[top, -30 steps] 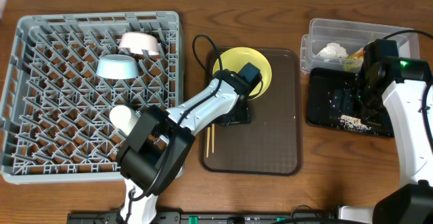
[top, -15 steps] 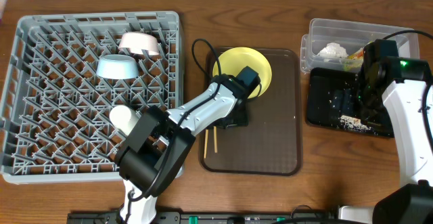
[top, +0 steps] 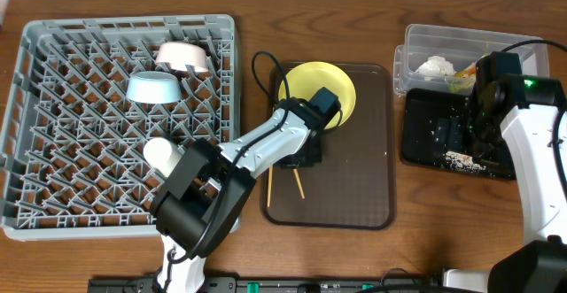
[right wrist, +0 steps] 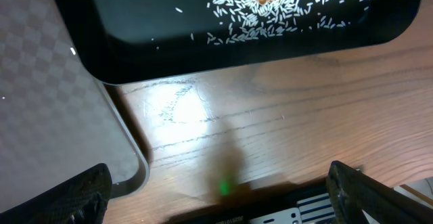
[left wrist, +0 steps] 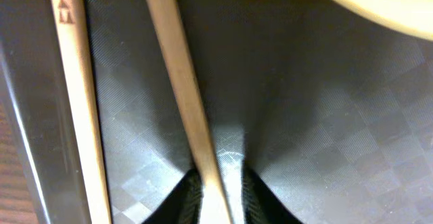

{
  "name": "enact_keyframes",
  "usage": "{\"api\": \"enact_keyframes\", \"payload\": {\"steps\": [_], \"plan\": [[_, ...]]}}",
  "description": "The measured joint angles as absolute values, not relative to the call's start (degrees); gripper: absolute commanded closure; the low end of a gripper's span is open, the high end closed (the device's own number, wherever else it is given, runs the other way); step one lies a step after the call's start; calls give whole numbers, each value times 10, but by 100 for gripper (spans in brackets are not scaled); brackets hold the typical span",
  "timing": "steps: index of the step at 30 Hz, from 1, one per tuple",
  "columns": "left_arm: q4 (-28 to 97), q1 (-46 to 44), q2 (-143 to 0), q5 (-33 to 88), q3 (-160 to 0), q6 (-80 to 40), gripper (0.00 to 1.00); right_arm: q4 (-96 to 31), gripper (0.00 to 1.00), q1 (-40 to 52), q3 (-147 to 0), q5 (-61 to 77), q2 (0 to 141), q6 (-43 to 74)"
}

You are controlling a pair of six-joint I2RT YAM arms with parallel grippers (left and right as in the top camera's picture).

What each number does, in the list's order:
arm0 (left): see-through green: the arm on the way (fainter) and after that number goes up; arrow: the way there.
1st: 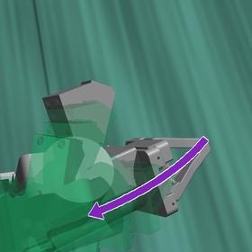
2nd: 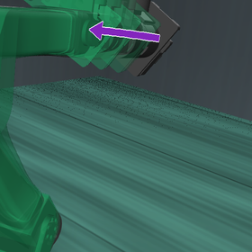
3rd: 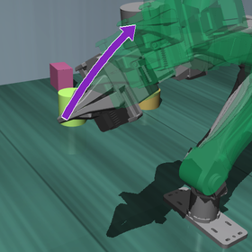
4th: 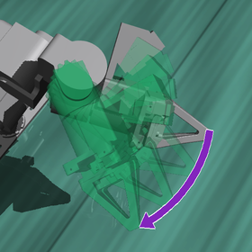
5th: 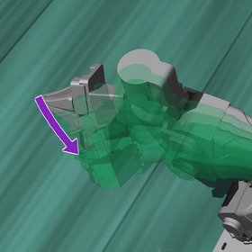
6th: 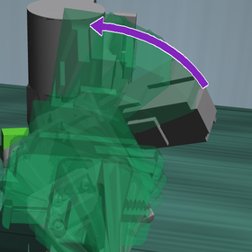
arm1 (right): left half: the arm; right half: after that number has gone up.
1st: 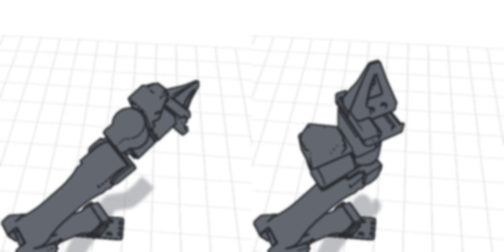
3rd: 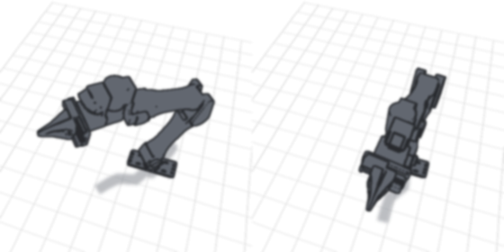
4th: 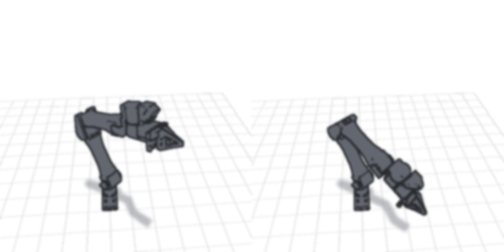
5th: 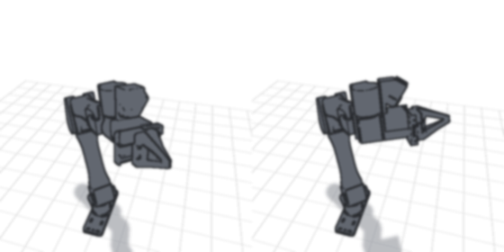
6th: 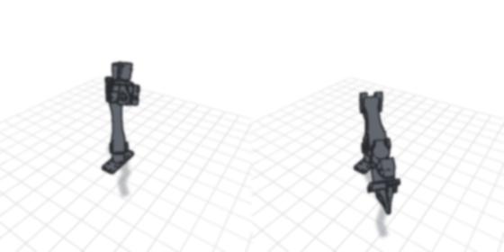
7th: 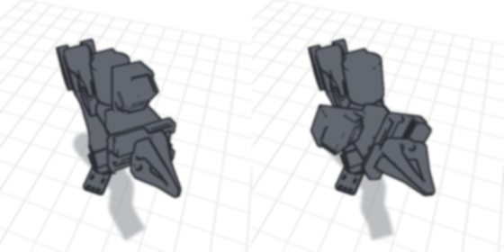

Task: Sort waste into correct bins and load items into the dishwasher
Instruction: 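Grasp the wooden chopsticks on the brown tray with the left gripper, then carry the chopsticks into the dish rack and release them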

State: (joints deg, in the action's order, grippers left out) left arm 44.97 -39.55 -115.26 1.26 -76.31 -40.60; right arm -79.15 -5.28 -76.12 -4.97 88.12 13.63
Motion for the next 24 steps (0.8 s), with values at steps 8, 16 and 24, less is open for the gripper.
{"api": "enact_keyframes", "payload": {"steps": [8,16,24], "plan": [[451,-396,-1153,9,-763,-406,94,-795,1,-53,-761,-50,881,136],[454,-392,-1149,9,-762,-406,94,-795,1,-53,-761,-50,881,136],[460,-357,-1077,8,-743,-374,94,-795,1,-53,-761,-50,881,134]]}}
